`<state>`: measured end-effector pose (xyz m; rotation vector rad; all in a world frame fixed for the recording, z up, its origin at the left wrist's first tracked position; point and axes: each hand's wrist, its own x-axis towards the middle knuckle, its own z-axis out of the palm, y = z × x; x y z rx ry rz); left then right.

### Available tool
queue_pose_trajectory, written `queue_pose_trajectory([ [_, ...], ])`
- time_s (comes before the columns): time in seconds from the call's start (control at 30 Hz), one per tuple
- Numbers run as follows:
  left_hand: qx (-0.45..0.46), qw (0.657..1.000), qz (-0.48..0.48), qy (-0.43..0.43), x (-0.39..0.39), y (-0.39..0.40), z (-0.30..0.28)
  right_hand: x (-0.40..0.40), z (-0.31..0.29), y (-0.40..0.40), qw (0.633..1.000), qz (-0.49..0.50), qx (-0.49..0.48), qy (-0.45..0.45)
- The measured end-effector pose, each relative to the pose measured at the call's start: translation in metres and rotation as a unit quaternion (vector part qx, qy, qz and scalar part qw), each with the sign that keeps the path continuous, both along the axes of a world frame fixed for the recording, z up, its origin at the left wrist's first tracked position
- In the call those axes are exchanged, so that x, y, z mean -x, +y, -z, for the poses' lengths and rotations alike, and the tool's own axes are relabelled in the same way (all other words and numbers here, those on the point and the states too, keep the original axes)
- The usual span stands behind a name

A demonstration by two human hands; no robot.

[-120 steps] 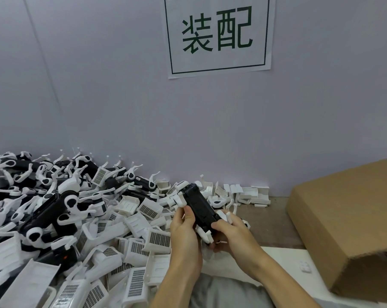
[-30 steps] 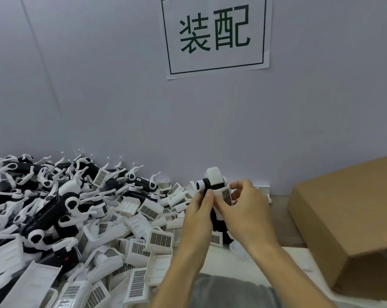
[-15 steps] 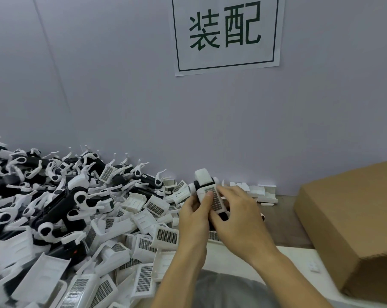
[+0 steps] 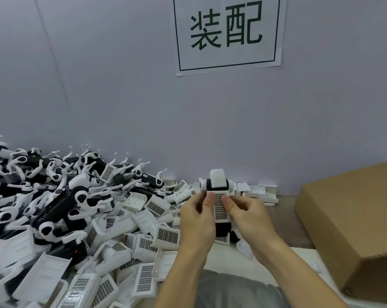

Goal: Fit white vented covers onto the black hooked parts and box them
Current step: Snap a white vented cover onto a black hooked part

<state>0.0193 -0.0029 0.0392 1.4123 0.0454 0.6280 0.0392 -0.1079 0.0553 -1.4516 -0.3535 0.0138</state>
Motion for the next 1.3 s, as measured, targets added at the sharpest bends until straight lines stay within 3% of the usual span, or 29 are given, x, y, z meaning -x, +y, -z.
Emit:
queue_pose_trajectory([
  [0.13,-0.042,0.998,-0.049,0.01,0.001,-0.001,0.001,-0.001,0.003,0.005,0.999,0.032,0.028,-0.02],
  [0.3,0.064,0.992,0.103,0.017,0.003,0.001,-0.002,-0.001,0.001,0.002,0.999,0.01,-0.033,-0.003],
  [0.43,-0.011,0.999,0.031,0.043,0.0,0.0,0.003,-0.003,0.001,-0.004,0.999,-0.024,-0.039,0.009],
  [0.6,-0.059,0.997,0.013,0.05,0.002,0.0,0.003,-0.002,0.002,-0.005,0.999,0.003,0.029,-0.045],
  [0.77,0.059,0.994,0.082,0.041,0.002,0.002,-0.001,-0.004,-0.001,-0.009,0.998,-0.032,0.007,-0.046],
  [0.87,0.101,0.991,0.071,0.054,0.001,0.001,-0.002,-0.004,-0.002,-0.013,0.995,-0.067,0.021,-0.066],
  [1.03,0.087,0.993,0.031,0.068,0.001,0.002,0.001,-0.004,0.0,-0.009,0.988,-0.013,0.09,-0.125],
  [1.13,0.149,0.987,0.024,0.059,0.001,0.001,0.0,-0.006,0.003,-0.007,0.986,0.068,0.081,-0.129],
  [1.3,0.264,0.964,0.032,0.03,0.003,0.003,-0.004,-0.002,0.008,-0.001,0.925,0.073,0.245,-0.282],
])
